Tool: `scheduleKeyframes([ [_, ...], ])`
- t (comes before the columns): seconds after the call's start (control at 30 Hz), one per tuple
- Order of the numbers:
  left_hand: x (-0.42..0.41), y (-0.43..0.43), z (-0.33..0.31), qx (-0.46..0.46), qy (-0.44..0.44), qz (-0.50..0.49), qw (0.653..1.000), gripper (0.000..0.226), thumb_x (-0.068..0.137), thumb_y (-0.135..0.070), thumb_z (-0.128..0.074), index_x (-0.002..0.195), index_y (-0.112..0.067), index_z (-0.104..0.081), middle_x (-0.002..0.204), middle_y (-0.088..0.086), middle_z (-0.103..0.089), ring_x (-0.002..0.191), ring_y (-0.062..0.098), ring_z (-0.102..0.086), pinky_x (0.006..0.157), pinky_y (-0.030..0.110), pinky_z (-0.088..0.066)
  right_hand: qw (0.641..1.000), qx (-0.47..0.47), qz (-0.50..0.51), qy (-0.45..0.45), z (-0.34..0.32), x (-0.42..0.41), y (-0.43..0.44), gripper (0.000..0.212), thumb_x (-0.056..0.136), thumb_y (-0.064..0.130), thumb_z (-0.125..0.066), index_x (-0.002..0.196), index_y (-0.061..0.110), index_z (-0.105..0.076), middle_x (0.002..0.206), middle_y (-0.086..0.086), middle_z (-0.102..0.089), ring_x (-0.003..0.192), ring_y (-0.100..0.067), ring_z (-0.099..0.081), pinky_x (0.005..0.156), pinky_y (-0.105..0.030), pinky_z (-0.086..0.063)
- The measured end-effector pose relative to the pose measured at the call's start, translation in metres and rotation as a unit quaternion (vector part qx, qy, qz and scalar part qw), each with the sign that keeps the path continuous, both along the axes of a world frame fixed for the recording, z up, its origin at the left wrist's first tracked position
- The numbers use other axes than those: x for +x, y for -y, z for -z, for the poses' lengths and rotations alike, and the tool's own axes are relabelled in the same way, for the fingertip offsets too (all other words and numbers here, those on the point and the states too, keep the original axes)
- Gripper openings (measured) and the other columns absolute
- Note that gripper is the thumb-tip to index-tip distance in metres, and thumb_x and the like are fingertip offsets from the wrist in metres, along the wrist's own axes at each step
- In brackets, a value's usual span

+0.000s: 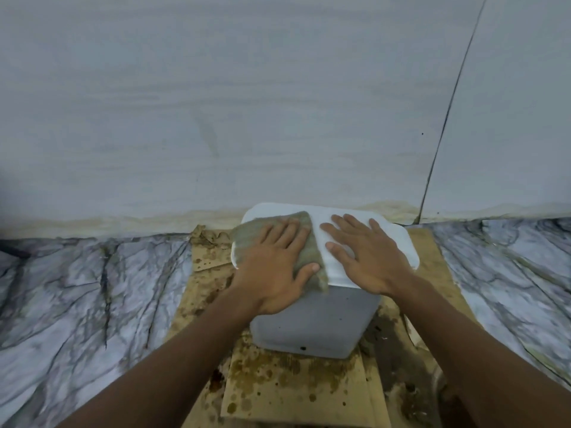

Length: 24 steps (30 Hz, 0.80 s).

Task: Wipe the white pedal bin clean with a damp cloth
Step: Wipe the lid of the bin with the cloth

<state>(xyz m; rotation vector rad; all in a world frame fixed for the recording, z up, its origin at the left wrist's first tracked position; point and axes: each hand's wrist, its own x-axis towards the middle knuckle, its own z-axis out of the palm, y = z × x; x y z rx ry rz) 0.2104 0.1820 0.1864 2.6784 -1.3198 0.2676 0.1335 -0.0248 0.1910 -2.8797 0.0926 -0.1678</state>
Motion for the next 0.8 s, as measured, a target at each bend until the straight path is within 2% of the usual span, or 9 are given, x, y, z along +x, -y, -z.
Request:
scheduleKeyframes([
  [0.1, -0.006, 0.006, -0.003, 0.009, 0.011, 0.048, 0.999, 0.074, 0.101, -0.064, -0.025, 0.161, -0.023, -0.007, 0.168, 0.0, -0.005, 0.154, 0.015, 0.002, 0.121, 0.028, 0.014, 1.0, 0.029, 0.007, 0.01, 0.0, 0.002, 0.002, 0.051, 0.104, 0.051, -0.024, 0.154, 0.041, -0.025, 0.164, 0.015, -0.017, 0.152, -0.005, -0.005, 0.125, -0.037, 0.002],
  [0.17, -0.001, -0.005, -0.003, 0.003, 0.006, 0.054, 0.999, 0.076, 0.099, -0.067, -0.03, 0.16, -0.028, -0.009, 0.168, -0.001, -0.009, 0.154, 0.013, -0.001, 0.12, 0.024, 0.013, 0.998, 0.056, 0.007, 0.005, -0.003, 0.003, 0.002, 0.047, 0.105, 0.048, -0.027, 0.152, 0.042, -0.029, 0.164, 0.016, -0.018, 0.152, -0.004, -0.007, 0.124, -0.036, 0.003],
  [0.27, 0.002, -0.011, 0.008, 0.008, 0.053, 0.035, 0.998, 0.08, 0.097, -0.072, -0.03, 0.16, -0.024, -0.018, 0.166, 0.002, -0.019, 0.154, 0.019, -0.012, 0.126, 0.038, -0.004, 0.998, 0.068, -0.006, -0.003, -0.002, 0.004, -0.001, 0.046, 0.107, 0.044, -0.027, 0.153, 0.041, -0.029, 0.164, 0.015, -0.017, 0.153, -0.006, -0.005, 0.124, -0.04, 0.004],
  [0.33, -0.007, 0.007, 0.013, 0.011, 0.068, 0.014, 0.998, 0.083, 0.096, -0.073, -0.026, 0.159, -0.018, -0.023, 0.164, 0.007, -0.025, 0.152, 0.025, -0.019, 0.125, 0.046, -0.013, 0.998, 0.068, -0.005, -0.003, -0.001, 0.005, 0.001, 0.047, 0.108, 0.041, -0.028, 0.154, 0.035, -0.029, 0.165, 0.012, -0.016, 0.153, -0.008, -0.005, 0.124, -0.042, 0.004],
  [0.47, -0.016, 0.037, 0.017, 0.014, 0.071, 0.016, 0.997, 0.086, 0.096, -0.073, -0.026, 0.158, -0.013, -0.025, 0.164, 0.011, -0.026, 0.152, 0.028, -0.021, 0.125, 0.047, -0.012, 0.996, 0.085, 0.009, 0.003, -0.001, 0.003, 0.009, 0.048, 0.108, 0.035, -0.03, 0.155, 0.025, -0.029, 0.165, 0.01, -0.019, 0.153, -0.007, -0.007, 0.125, -0.04, 0.004],
  [0.63, 0.015, -0.019, 0.012, -0.018, 0.072, 0.029, 0.997, 0.084, 0.093, -0.074, -0.037, 0.158, -0.022, -0.026, 0.162, 0.006, -0.032, 0.149, 0.025, -0.028, 0.124, 0.041, -0.013, 0.996, 0.089, -0.01, 0.008, 0.0, 0.002, 0.007, 0.047, 0.107, 0.043, -0.027, 0.153, 0.035, -0.032, 0.164, 0.014, -0.019, 0.152, -0.005, -0.007, 0.124, -0.037, 0.003],
  [0.8, 0.015, -0.031, 0.013, -0.04, 0.081, -0.023, 0.996, 0.089, 0.089, -0.073, -0.042, 0.154, -0.014, -0.035, 0.158, 0.012, -0.037, 0.147, 0.029, -0.031, 0.124, 0.048, -0.017, 0.998, 0.058, -0.011, -0.008, -0.003, 0.0, 0.005, 0.048, 0.108, 0.039, -0.024, 0.155, 0.03, -0.028, 0.166, 0.01, -0.015, 0.153, -0.009, -0.005, 0.124, -0.041, 0.003],
])
